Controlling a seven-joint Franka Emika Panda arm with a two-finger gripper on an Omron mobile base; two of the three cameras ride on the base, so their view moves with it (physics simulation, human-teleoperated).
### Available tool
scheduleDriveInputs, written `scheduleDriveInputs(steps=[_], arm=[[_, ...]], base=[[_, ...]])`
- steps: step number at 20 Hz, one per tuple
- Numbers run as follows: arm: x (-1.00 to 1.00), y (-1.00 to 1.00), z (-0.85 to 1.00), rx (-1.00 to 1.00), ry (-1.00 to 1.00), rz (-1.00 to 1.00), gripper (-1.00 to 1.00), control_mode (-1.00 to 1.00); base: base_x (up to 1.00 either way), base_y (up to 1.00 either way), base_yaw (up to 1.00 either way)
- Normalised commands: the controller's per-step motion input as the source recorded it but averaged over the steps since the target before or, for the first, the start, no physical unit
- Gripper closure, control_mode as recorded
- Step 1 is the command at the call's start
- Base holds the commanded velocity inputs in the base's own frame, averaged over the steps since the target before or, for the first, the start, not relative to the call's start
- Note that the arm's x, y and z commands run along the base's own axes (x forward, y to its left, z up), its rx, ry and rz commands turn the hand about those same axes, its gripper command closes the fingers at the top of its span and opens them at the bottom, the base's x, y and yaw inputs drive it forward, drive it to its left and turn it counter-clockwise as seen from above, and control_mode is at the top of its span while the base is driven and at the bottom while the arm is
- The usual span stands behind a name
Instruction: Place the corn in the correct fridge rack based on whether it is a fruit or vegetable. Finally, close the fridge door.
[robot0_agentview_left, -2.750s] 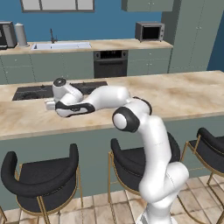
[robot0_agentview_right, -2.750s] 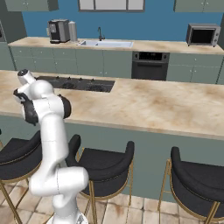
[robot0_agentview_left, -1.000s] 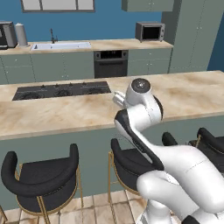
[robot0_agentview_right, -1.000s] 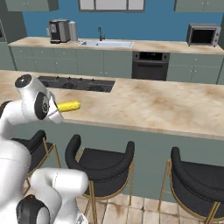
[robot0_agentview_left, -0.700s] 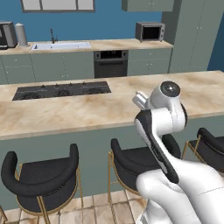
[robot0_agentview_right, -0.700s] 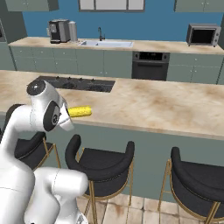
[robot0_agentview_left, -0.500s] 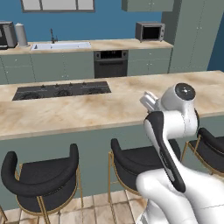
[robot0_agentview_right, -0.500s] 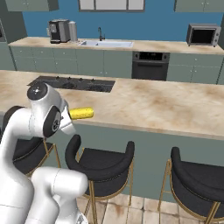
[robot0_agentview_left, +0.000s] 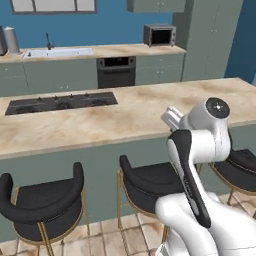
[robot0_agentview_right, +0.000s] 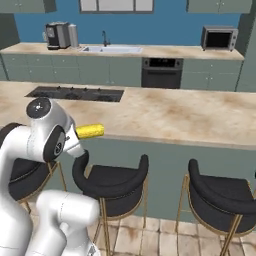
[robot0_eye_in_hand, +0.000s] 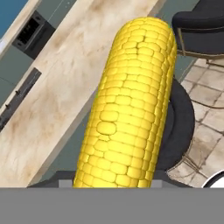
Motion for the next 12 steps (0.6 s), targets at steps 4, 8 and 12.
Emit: scheduleDriveInputs(steps=[4,8,12], arm=[[0.00,0.00,0.00,0.00,0.00,0.00,1.00,1.00],[0.00,0.00,0.00,0.00,0.00,0.00,1.00,1.00],[0.00,0.00,0.00,0.00,0.00,0.00,1.00,1.00]], base=[[-0.79,-0.16,-0.32],[-0.25,-0.30,-0.64],[0.00,-0.22,-0.74]])
